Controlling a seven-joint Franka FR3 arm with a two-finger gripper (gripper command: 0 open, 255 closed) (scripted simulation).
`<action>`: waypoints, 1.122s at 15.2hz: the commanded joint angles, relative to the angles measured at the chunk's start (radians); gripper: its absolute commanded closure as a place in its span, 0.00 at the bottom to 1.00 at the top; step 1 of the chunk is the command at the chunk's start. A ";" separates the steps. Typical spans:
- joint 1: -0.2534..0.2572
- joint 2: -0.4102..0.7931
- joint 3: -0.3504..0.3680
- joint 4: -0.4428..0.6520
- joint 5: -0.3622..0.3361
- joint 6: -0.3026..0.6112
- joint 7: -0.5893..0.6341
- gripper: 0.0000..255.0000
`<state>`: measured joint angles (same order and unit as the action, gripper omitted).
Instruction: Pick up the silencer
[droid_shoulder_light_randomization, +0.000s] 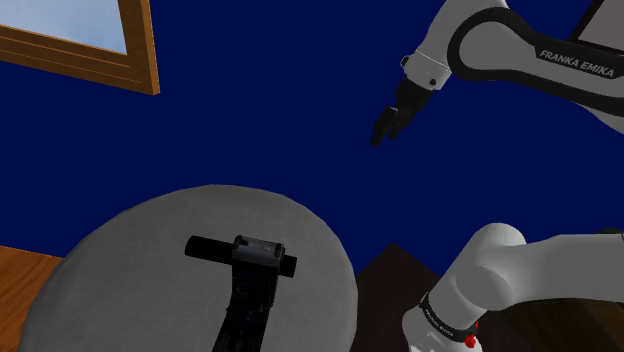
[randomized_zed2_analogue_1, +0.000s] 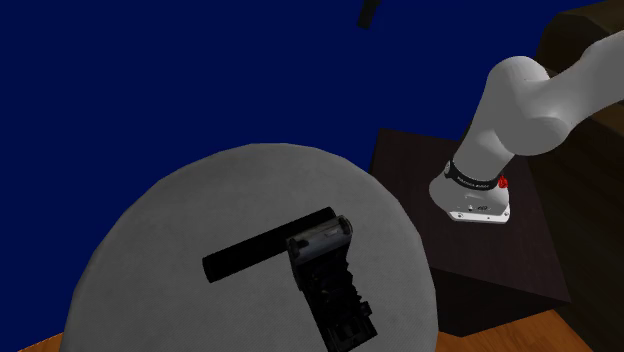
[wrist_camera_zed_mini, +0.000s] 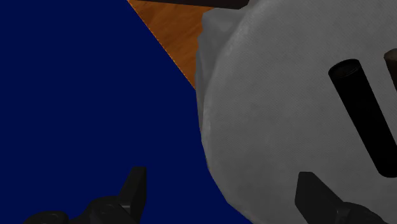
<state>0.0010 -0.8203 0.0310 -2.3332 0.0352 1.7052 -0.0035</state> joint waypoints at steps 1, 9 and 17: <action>0.000 0.000 0.000 0.000 0.000 0.000 0.000 0.00; 0.068 0.169 0.105 -0.031 0.052 0.161 0.030 0.00; 0.124 0.381 0.213 -0.006 0.075 0.311 0.063 0.00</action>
<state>0.1213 -0.4719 0.2339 -2.3494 0.1113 1.9988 0.0588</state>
